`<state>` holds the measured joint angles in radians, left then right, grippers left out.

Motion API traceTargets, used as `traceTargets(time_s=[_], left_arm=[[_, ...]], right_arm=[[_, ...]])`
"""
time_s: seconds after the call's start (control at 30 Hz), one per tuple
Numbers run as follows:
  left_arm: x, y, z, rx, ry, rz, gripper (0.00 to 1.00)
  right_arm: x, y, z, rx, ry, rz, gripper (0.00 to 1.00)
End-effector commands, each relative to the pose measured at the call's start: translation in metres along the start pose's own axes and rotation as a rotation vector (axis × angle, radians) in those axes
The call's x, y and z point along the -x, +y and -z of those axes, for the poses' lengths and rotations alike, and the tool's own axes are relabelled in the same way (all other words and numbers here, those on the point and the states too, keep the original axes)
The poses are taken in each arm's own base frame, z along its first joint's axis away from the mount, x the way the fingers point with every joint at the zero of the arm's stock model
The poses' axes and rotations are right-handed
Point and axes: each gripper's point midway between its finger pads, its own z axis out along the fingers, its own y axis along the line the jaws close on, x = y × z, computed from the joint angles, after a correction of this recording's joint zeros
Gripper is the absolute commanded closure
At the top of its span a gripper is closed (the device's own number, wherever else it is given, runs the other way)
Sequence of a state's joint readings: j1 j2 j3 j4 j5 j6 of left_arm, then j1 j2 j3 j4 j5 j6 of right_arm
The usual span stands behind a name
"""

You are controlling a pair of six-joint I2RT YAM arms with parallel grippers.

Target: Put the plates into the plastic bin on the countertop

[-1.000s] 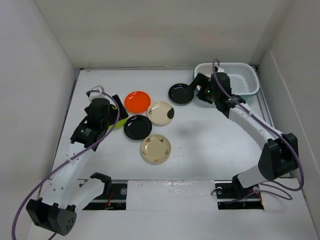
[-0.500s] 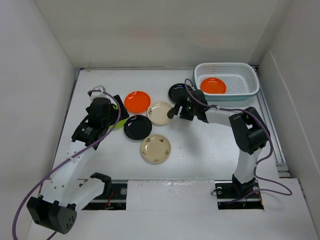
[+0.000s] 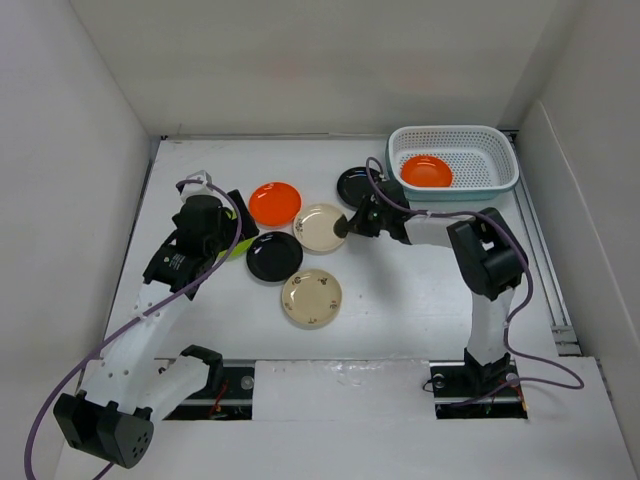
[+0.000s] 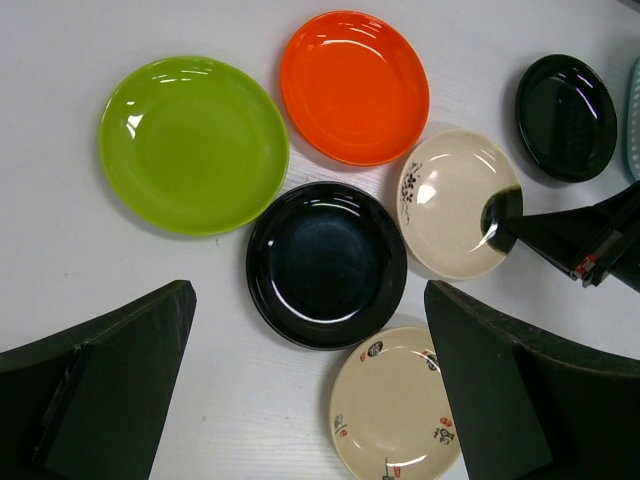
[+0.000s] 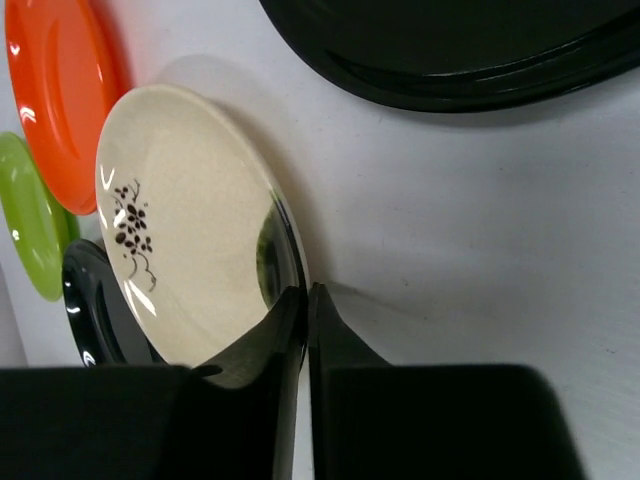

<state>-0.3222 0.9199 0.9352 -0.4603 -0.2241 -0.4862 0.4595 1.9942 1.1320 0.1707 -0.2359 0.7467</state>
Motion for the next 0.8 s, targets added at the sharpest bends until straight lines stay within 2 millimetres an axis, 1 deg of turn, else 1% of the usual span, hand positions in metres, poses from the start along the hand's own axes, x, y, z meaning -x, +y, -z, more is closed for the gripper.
traceTargets(time_s=[0.0, 0.03, 0.1, 0.13, 0.17, 0.2, 0.23, 0.27, 0.33, 0.37, 0.4, 0.43, 0.47, 0.5, 0.53, 0.57, 0.6, 0.63, 0.67, 0.7, 0.73, 0.77], left_arm=[[0.006, -0.002, 0.002, -0.015, -0.023, -0.004, 0.0], [0.006, -0.002, 0.002, -0.015, -0.023, -0.004, 0.0], [0.006, -0.002, 0.002, -0.015, -0.023, -0.004, 0.0], [0.006, -0.002, 0.002, -0.015, -0.023, -0.004, 0.0], [0.006, -0.002, 0.002, -0.015, -0.023, -0.004, 0.0], [0.006, -0.002, 0.002, -0.015, -0.023, -0.004, 0.0], [0.006, -0.002, 0.002, -0.015, -0.023, -0.004, 0.0], [0.006, -0.002, 0.002, -0.015, -0.023, -0.004, 0.0], [0.006, -0.002, 0.002, -0.015, -0.023, -0.004, 0.0], [0.006, -0.002, 0.002, -0.015, -0.023, -0.004, 0.0], [0.006, -0.002, 0.002, -0.015, -0.024, -0.014, 0.0], [0.004, -0.001, 0.0, -0.01, -0.016, -0.016, 0.0], [0.004, -0.001, 0.0, -0.01, -0.016, -0.016, 0.0], [0.004, -0.001, 0.0, -0.01, -0.016, -0.016, 0.0], [0.004, -0.001, 0.0, -0.01, -0.016, -0.016, 0.0], [0.004, -0.001, 0.0, -0.01, -0.016, -0.016, 0.0], [0.004, -0.001, 0.0, -0.01, -0.016, -0.016, 0.0], [0.004, -0.001, 0.0, -0.01, -0.016, -0.016, 0.0], [0.006, -0.003, -0.001, -0.01, -0.016, -0.016, 0.0], [0.007, -0.001, -0.001, 0.0, -0.022, -0.007, 0.0], [0.007, -0.001, -0.001, 0.0, -0.022, -0.007, 0.0], [0.007, -0.001, -0.001, 0.0, -0.022, -0.007, 0.0]], right_arm=[[0.007, 0.012, -0.003, 0.028, -0.017, 0.015, 0.96], [0.009, 0.015, 0.0, 0.034, -0.023, 0.017, 1.0], [0.01, 0.015, 0.005, 0.027, -0.028, 0.007, 1.0], [0.008, 0.012, 0.009, 0.012, -0.03, 0.005, 1.0], [0.017, 0.023, 0.021, 0.031, -0.062, 0.001, 1.0], [0.021, 0.025, 0.028, 0.022, -0.077, 0.001, 1.0], [0.017, 0.027, 0.036, 0.012, -0.074, -0.005, 1.0], [0.03, 0.044, 0.054, 0.04, -0.117, 0.005, 1.0], [0.041, 0.058, 0.074, 0.06, -0.154, 0.012, 1.0], [0.046, 0.069, 0.086, 0.082, -0.163, 0.017, 1.0], [0.059, 0.085, 0.107, 0.128, -0.204, 0.035, 1.0], [0.065, 0.098, 0.119, 0.182, -0.202, 0.043, 1.0], [0.084, 0.102, 0.133, 0.208, -0.233, 0.051, 1.0], [0.095, 0.103, 0.143, 0.215, -0.251, 0.061, 1.0], [0.109, 0.102, 0.152, 0.209, -0.279, 0.064, 1.0], [0.133, 0.086, 0.161, 0.17, -0.327, 0.045, 1.0], [0.151, 0.086, 0.173, 0.159, -0.356, 0.043, 1.0], [0.165, 0.075, 0.172, 0.138, -0.377, 0.036, 1.0], [0.19, 0.058, 0.176, 0.118, -0.401, 0.036, 1.0], [0.226, 0.026, 0.185, 0.047, -0.465, 0.024, 1.0], [0.236, 0.036, 0.193, 0.064, -0.492, 0.037, 1.0], [0.242, 0.012, 0.183, 0.005, -0.473, 0.011, 1.0]])
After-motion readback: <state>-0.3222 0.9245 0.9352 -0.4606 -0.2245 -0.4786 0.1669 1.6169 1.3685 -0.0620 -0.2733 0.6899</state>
